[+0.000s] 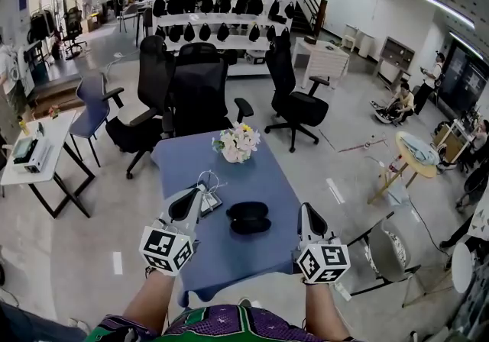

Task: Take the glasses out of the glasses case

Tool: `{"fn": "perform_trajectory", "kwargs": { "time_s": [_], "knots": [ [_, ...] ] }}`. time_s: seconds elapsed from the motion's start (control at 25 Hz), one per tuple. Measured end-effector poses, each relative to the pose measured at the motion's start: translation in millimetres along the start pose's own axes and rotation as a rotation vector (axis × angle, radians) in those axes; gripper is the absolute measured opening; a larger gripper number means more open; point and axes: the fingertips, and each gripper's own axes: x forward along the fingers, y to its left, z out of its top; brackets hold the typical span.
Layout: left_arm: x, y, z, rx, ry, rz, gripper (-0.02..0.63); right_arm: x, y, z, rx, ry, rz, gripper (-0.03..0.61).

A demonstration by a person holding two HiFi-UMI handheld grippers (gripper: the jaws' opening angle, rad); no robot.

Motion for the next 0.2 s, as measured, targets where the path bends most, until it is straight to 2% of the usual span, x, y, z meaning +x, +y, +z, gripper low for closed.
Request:
{"fn": "perform_trajectory", "kwargs": {
  "time_s": [0.2],
  "knots": [
    [-4.1,7.4,-3.4,-0.006,0.004,0.005,0.018,2.7,3.8,-1.2,-0.003,0.002,0.002,0.003]
  ]
}}
